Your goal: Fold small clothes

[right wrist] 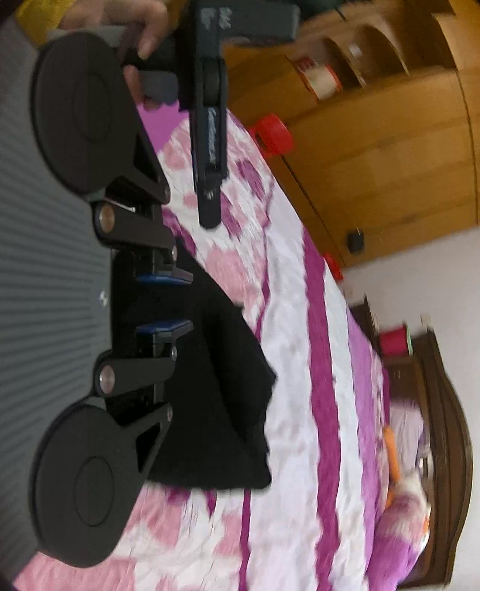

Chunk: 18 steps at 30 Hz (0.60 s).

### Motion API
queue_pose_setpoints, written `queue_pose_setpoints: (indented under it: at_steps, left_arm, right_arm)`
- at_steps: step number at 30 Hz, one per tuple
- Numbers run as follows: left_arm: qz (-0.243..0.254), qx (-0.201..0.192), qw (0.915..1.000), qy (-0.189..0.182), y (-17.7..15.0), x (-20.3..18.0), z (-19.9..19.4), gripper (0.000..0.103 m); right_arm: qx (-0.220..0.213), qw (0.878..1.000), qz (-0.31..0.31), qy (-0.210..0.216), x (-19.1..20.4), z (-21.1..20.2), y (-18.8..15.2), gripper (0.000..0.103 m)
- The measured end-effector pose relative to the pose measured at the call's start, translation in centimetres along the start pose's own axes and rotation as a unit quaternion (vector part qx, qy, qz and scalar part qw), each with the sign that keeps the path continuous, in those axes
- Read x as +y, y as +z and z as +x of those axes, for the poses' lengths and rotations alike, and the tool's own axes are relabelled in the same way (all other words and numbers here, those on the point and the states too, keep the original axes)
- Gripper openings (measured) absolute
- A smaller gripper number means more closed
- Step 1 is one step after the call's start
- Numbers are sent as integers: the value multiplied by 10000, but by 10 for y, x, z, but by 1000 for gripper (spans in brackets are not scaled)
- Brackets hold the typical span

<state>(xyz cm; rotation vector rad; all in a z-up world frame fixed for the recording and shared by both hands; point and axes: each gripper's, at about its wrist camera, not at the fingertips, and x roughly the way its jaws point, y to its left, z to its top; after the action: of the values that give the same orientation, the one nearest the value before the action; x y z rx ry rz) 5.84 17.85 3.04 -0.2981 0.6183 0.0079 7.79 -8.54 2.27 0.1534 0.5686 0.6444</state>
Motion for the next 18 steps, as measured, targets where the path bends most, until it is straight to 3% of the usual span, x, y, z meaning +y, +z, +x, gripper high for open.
queue_pose_setpoints:
  at_steps: [6, 11, 18]
  left_arm:
    - [830, 177, 9964, -89, 13, -45, 33, 66]
    - [1523, 400, 9870, -323, 12, -74, 73, 66]
    - [1618, 167, 9862, -314, 10, -91, 117, 63]
  right_arm:
    - [-99, 9957, 668, -635, -40, -13, 8, 25]
    - [169, 9895, 1271, -665, -78, -18, 12, 25]
    - [150, 9874, 1374, -768, -101, -17, 3, 25]
